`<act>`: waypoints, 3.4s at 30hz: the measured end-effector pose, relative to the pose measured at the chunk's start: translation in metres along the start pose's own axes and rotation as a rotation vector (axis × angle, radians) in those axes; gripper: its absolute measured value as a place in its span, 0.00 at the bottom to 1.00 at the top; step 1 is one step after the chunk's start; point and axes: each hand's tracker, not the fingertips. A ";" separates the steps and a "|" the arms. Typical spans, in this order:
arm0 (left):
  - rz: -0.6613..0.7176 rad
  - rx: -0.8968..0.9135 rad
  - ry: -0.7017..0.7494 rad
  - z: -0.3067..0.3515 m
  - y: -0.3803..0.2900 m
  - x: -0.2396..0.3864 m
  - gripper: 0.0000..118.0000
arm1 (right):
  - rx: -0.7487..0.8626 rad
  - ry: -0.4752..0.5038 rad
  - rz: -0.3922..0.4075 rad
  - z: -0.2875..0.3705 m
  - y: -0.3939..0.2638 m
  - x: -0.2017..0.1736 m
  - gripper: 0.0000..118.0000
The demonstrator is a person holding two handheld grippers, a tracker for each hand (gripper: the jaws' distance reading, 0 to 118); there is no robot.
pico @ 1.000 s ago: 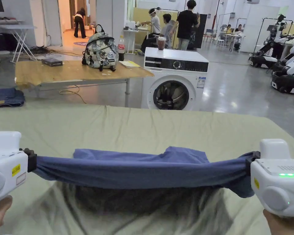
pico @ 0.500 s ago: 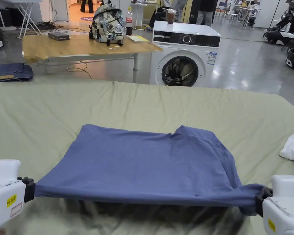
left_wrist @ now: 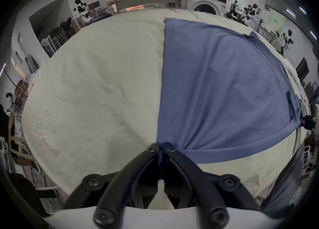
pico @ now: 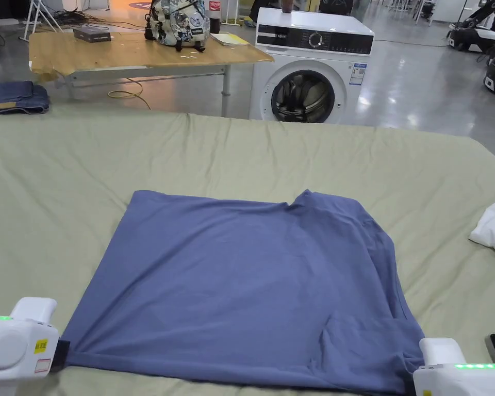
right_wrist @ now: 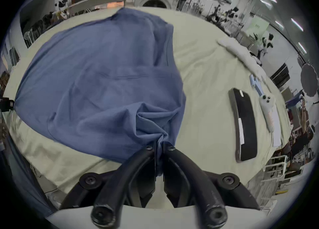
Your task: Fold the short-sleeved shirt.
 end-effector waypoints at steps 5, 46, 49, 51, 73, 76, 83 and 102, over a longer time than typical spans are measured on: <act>0.000 -0.032 -0.025 -0.003 0.006 -0.006 0.00 | -0.038 0.001 0.013 -0.006 0.007 0.002 0.05; 0.068 0.189 -0.110 0.040 0.037 -0.004 0.00 | 0.585 0.107 -0.139 0.066 0.084 -0.087 0.00; 0.074 0.122 -0.130 0.036 0.022 -0.021 0.00 | 0.554 0.108 -0.124 0.056 0.081 -0.089 0.00; 0.107 0.099 -0.114 0.041 0.013 -0.026 0.12 | 0.542 0.107 -0.118 0.049 0.080 -0.088 0.00; 0.037 -0.028 -0.010 -0.006 0.002 0.017 0.02 | 0.450 0.084 -0.108 0.054 0.054 -0.075 0.00; -0.010 -0.040 0.016 -0.006 0.004 0.017 0.01 | 0.423 0.091 -0.124 0.050 0.052 -0.058 0.00; 0.050 -0.022 -0.031 0.003 0.002 0.005 0.01 | 0.235 0.051 -0.118 0.060 0.039 -0.008 0.14; 0.057 -0.016 -0.043 0.010 0.000 0.007 0.01 | -0.002 0.117 -0.064 0.012 -0.004 -0.001 0.04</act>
